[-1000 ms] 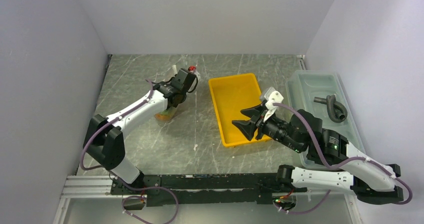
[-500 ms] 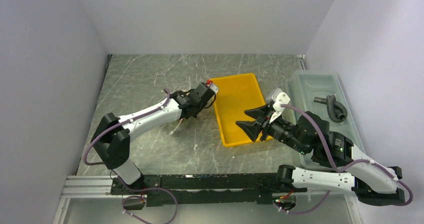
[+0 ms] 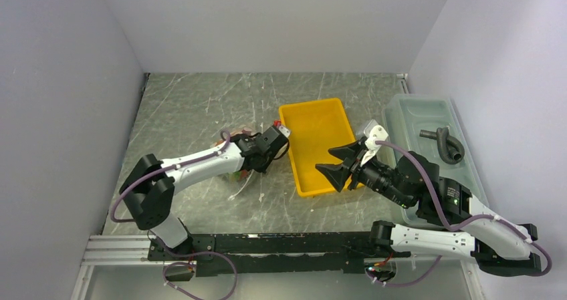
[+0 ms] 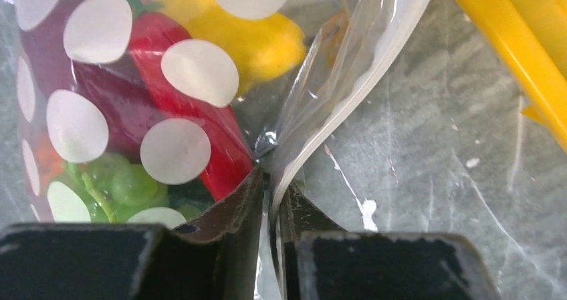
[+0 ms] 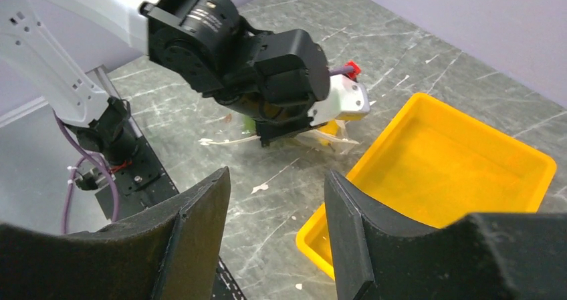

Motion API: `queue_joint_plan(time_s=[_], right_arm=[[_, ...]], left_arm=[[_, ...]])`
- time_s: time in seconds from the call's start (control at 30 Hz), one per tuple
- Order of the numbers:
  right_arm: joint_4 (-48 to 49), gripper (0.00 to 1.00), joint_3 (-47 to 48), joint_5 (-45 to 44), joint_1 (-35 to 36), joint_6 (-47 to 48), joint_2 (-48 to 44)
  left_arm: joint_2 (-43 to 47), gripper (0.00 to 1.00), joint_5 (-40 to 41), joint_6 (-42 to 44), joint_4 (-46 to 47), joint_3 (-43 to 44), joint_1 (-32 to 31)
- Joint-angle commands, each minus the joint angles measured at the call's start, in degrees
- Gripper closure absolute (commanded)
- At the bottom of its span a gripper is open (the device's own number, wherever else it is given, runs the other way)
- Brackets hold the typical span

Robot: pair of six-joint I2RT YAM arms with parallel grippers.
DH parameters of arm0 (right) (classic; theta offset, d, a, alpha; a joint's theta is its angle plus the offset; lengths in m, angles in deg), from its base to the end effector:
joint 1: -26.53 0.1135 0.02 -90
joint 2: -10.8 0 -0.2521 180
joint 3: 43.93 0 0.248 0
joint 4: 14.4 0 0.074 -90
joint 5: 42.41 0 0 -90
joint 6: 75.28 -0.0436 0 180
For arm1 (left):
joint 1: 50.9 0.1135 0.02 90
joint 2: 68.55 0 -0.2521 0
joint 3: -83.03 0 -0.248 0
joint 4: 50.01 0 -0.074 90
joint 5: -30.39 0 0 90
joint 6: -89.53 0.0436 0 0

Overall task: Place the food in the zip-top bag and seal the zipper
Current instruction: Place the zipper food storage bag at the center of the board.

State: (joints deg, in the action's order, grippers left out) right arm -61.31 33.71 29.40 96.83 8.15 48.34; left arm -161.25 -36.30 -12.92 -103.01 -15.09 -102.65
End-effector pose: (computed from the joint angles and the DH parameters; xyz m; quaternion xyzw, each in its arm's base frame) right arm 0.0548 0.1125 0.4132 -0.3007 0.6826 0.3149 0.5870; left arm 0.2152 -0.2452 0.2164 0.2777 0.9138 0.0488 0.2925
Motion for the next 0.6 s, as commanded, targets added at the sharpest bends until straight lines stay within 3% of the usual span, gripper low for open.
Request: queue_joint_plan(time_s=[0.0,0.57], right_arm=[[1.4,0.42,-0.67,-2.18,-0.08,-0.88,-1.13],[1.96,0.33,-2.75,-4.62,-0.08,-0.81,-2.2]], left_arm=[[6.33,0.77,-4.35,-4.64,5.46,-2.88,-0.38],[17.09,0.52,-16.49,-5.97,15.51,-8.35,-0.42]])
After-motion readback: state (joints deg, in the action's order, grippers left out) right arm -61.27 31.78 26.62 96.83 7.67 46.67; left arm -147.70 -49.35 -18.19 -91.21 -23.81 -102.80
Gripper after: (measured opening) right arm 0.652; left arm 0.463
